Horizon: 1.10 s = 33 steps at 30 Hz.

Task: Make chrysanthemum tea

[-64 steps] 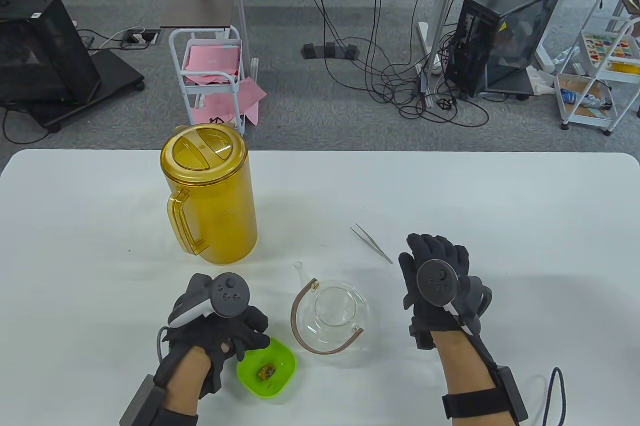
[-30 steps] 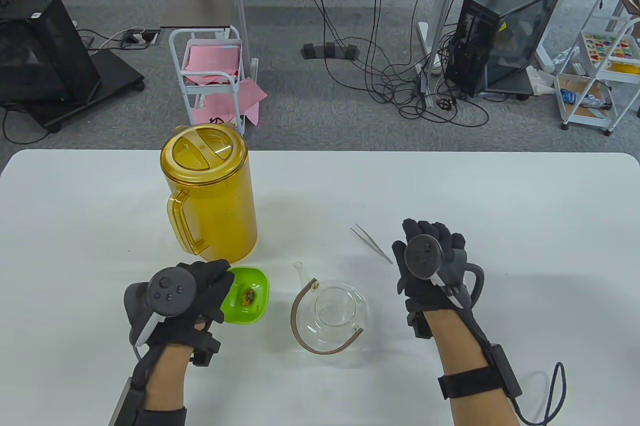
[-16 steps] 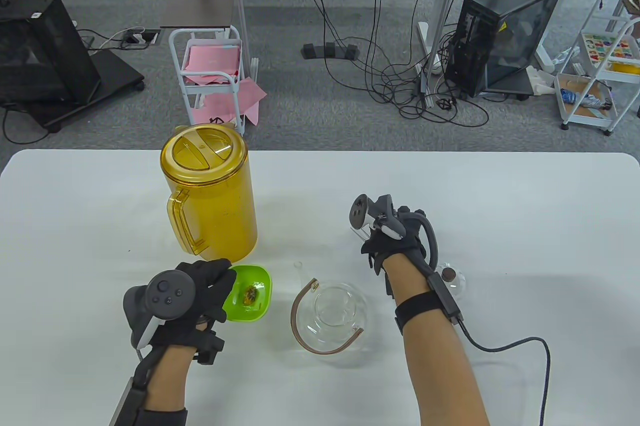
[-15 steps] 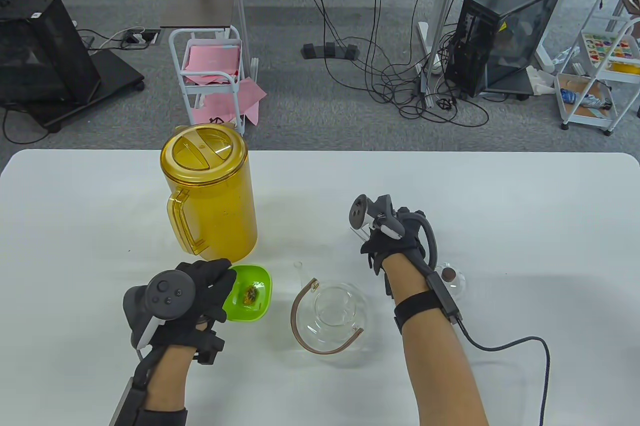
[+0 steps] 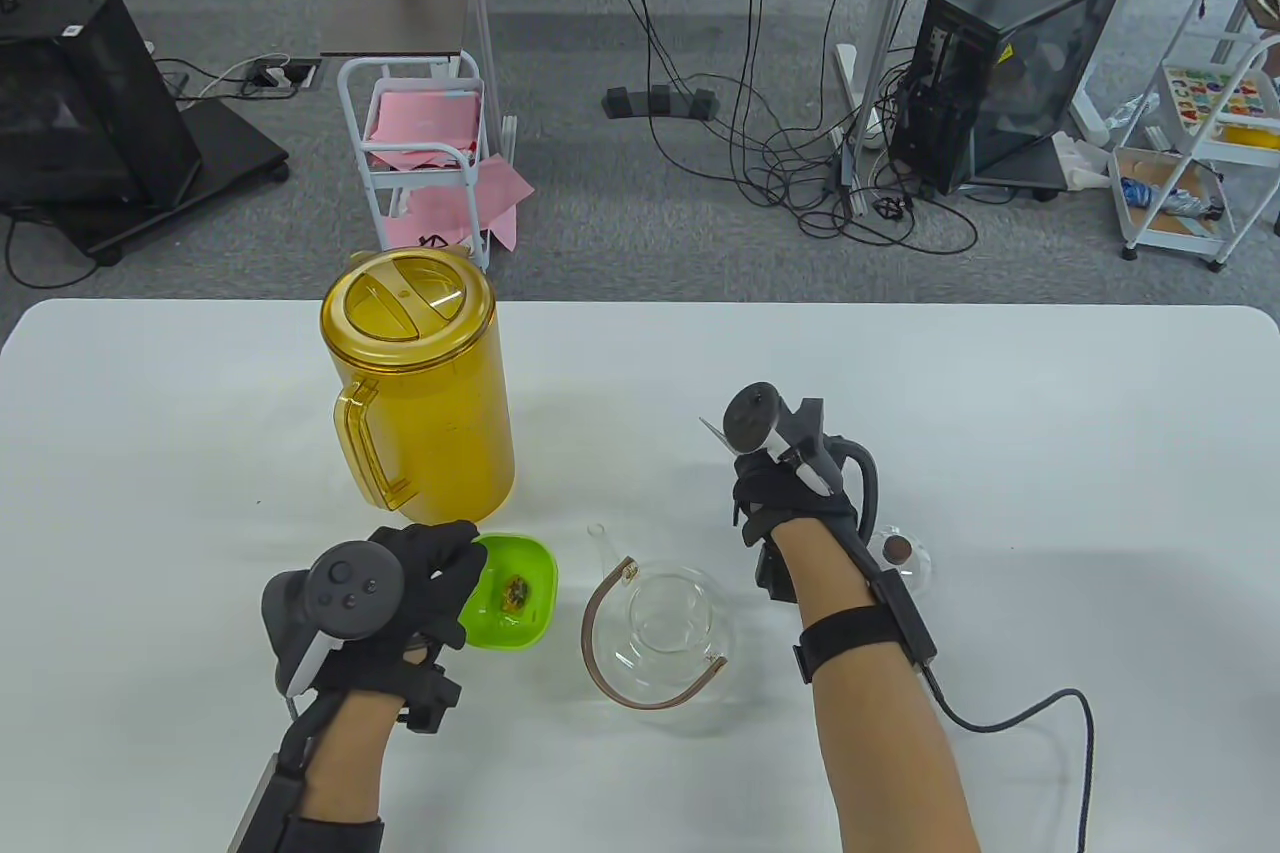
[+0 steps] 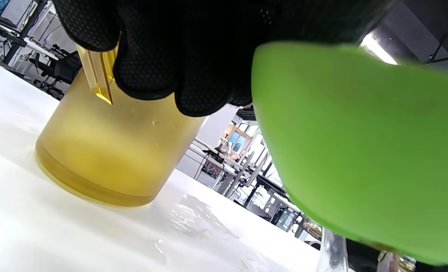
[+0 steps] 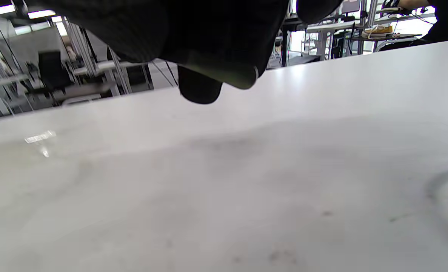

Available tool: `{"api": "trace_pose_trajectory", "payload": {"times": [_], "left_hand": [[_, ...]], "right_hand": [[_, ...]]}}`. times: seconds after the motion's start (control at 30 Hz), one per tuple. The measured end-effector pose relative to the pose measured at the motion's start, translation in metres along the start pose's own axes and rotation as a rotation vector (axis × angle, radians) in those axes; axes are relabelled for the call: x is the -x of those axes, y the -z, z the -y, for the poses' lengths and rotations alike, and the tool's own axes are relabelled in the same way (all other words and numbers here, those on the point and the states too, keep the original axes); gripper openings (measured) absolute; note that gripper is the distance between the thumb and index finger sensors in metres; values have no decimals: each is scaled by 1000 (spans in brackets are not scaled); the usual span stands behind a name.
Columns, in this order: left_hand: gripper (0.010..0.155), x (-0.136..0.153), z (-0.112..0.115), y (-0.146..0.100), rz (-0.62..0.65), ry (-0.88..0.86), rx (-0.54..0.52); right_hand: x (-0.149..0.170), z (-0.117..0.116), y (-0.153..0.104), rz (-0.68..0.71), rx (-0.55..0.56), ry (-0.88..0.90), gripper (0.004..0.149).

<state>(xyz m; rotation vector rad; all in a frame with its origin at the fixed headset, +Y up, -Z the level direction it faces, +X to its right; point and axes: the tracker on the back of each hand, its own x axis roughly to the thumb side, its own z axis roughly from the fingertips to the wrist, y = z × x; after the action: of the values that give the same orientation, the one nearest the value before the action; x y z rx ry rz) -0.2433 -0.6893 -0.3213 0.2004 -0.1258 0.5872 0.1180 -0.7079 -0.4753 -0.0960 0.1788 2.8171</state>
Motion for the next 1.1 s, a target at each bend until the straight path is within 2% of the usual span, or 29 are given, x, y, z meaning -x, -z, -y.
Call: {"api": "trace_pose_trajectory", "payload": {"times": [0.07, 0.1, 0.23, 0.33, 0.5, 0.67, 0.83, 0.97, 1.1], "left_hand": [[42, -3, 4, 0, 10, 13, 7], [42, -5, 4, -1, 17, 20, 8], [42, -8, 5, -2, 39, 26, 5], [42, -7, 6, -2, 60, 16, 12], [42, -8, 10, 0, 89, -12, 32], [41, -15, 14, -1, 118, 30, 62], [41, -16, 13, -2, 120, 35, 54], [40, -16, 11, -3, 119, 43, 42], [41, -15, 10, -3, 117, 45, 33]], "right_hand": [[1, 22, -24, 36, 115, 35, 47], [-3, 25, -32, 75, 119, 114, 47], [-7, 47, -74, 230, 278, 240, 45], [-7, 57, -99, 343, 369, 371, 44], [-11, 56, -134, 499, 411, 514, 40], [-34, 51, -162, 638, 378, 379, 39], [-71, 40, -192, 736, 368, 91, 40], [-94, 29, -205, 750, 344, -97, 42], [-104, 24, -211, 740, 309, -185, 44]]}}
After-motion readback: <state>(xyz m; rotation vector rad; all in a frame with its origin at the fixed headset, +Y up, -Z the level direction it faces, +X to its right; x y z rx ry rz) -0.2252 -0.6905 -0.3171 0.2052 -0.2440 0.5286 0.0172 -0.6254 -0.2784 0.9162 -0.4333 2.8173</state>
